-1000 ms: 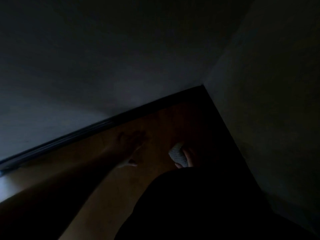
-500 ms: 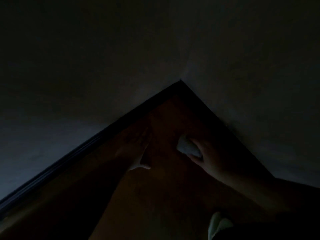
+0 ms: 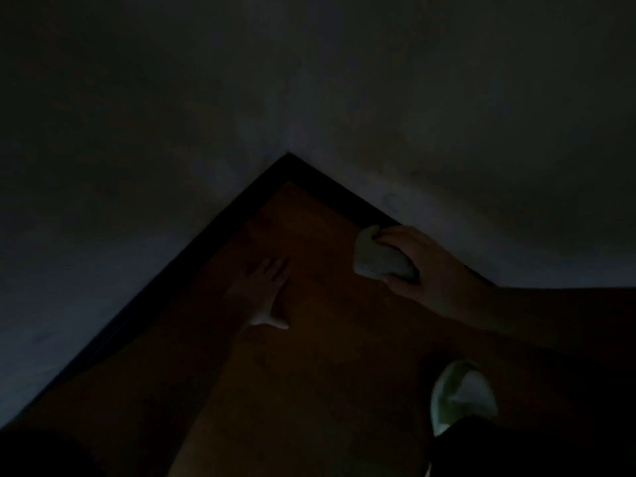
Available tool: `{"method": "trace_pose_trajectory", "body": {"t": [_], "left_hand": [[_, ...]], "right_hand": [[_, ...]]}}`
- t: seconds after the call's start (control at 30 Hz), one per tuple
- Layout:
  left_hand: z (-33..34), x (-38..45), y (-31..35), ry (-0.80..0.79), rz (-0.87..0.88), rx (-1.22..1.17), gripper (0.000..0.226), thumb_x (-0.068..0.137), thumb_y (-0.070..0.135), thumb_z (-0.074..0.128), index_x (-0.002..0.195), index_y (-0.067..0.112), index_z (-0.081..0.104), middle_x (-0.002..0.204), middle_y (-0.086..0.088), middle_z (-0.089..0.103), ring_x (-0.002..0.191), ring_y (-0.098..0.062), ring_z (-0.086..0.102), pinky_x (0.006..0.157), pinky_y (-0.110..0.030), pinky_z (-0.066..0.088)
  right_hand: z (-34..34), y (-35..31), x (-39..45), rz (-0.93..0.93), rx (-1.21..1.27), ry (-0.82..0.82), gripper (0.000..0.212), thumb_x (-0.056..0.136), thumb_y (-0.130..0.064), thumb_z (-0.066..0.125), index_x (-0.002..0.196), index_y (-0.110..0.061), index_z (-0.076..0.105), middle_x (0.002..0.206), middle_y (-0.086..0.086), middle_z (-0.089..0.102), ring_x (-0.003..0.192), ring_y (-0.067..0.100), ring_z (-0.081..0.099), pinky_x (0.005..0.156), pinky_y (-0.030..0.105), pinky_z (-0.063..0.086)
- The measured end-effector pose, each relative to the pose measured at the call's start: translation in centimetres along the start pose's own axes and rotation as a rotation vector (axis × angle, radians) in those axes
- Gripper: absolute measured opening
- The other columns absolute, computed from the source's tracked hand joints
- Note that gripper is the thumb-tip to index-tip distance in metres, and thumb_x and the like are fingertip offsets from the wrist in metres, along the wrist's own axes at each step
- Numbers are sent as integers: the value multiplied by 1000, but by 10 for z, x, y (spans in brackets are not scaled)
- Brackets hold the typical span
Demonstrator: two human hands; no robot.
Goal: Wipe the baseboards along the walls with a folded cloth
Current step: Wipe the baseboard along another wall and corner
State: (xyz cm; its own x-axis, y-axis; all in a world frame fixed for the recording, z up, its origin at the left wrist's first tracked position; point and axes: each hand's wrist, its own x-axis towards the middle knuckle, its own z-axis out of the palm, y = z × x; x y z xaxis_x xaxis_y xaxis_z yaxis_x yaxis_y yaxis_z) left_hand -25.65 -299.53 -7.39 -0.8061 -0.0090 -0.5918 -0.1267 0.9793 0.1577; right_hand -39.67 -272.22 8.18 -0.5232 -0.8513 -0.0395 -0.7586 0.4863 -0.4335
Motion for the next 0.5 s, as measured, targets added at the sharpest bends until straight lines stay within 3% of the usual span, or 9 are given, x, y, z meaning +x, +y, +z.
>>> {"method": "trace_pose_trajectory", "body": {"t": [0.1, 0.3, 0.43, 0.5], "left_hand": [[3, 2, 13, -40, 31, 4, 142, 62, 82, 67, 151, 23, -26, 158, 2, -34, 148, -26, -22, 117, -61, 3], [10, 9, 19, 3, 6, 73, 143, 65, 76, 70, 152, 15, -25, 160, -5, -30, 150, -30, -17, 120, -57, 8], [12, 9, 15, -8, 16, 81, 141, 67, 79, 66, 149, 16, -29, 157, -4, -36, 148, -28, -22, 120, -57, 8], [13, 8, 14, -6, 11, 80, 140, 67, 80, 63, 147, 17, -32, 152, -2, -41, 148, -27, -24, 121, -56, 4]], "right_hand": [[36, -1, 11, 119, 112, -8, 60, 88, -30, 72, 141, -16, 47, 146, 1, 46, 128, 19, 46, 110, 35, 36], [99, 1, 57, 268, 272, 200, 61, 87, -27, 71, 142, -18, 46, 141, 0, 51, 126, 19, 46, 101, 25, 35], [119, 10, 83, 387, 435, 242, 63, 90, -34, 68, 145, -21, 40, 138, 3, 51, 124, 16, 49, 102, 34, 45], [126, 13, 94, 377, 502, 259, 61, 91, -33, 68, 143, -17, 43, 136, 3, 52, 123, 14, 50, 101, 31, 45]]}}
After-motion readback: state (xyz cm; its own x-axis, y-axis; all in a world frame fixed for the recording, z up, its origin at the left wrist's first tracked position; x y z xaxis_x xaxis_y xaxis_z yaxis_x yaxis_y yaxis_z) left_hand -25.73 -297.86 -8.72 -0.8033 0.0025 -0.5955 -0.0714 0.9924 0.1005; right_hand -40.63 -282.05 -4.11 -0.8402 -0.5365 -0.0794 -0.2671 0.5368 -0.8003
